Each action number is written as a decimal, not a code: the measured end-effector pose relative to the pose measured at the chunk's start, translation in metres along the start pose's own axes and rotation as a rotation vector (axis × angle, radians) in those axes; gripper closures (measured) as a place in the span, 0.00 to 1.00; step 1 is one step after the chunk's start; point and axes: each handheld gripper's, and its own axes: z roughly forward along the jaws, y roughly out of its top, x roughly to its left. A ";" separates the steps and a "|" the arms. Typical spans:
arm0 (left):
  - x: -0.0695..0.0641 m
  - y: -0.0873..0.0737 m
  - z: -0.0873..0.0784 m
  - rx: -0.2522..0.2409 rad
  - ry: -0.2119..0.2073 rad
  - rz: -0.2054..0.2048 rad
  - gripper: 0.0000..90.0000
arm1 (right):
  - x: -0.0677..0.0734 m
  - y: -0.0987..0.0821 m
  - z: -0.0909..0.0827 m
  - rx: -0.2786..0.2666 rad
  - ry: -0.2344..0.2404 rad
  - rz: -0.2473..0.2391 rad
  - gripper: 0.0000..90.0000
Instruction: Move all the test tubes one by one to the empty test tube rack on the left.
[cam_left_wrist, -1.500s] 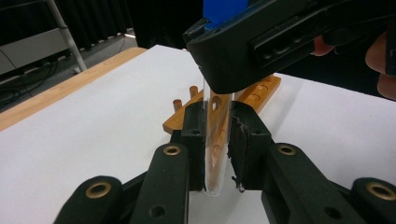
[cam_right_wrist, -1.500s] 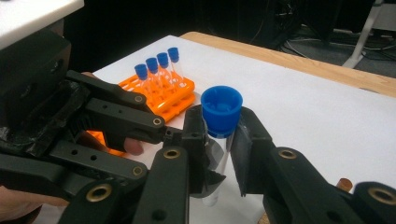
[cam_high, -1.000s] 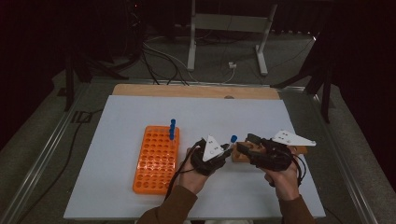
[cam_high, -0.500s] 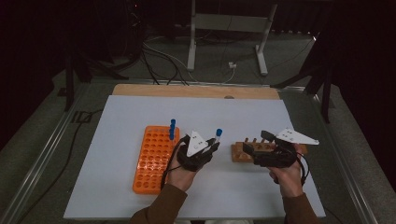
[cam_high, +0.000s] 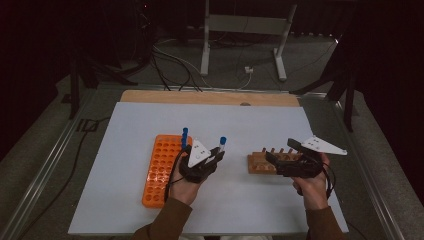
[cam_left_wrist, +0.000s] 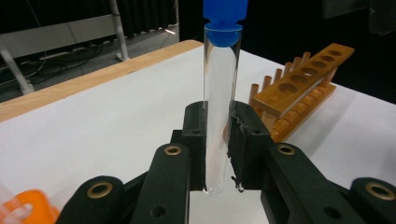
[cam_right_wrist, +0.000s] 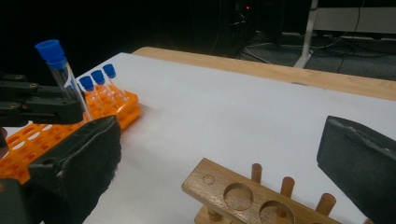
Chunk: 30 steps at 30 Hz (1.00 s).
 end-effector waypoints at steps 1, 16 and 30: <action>0.002 -0.001 -0.001 -0.002 0.004 -0.004 0.87 | 0.000 0.000 0.000 -0.001 -0.002 0.001 0.00; 0.029 -0.015 -0.023 0.017 0.069 -0.039 0.87 | -0.004 -0.001 -0.002 -0.005 -0.009 0.011 0.00; 0.053 -0.034 -0.036 0.059 0.118 -0.077 0.87 | -0.004 -0.002 -0.002 -0.003 -0.008 0.010 0.00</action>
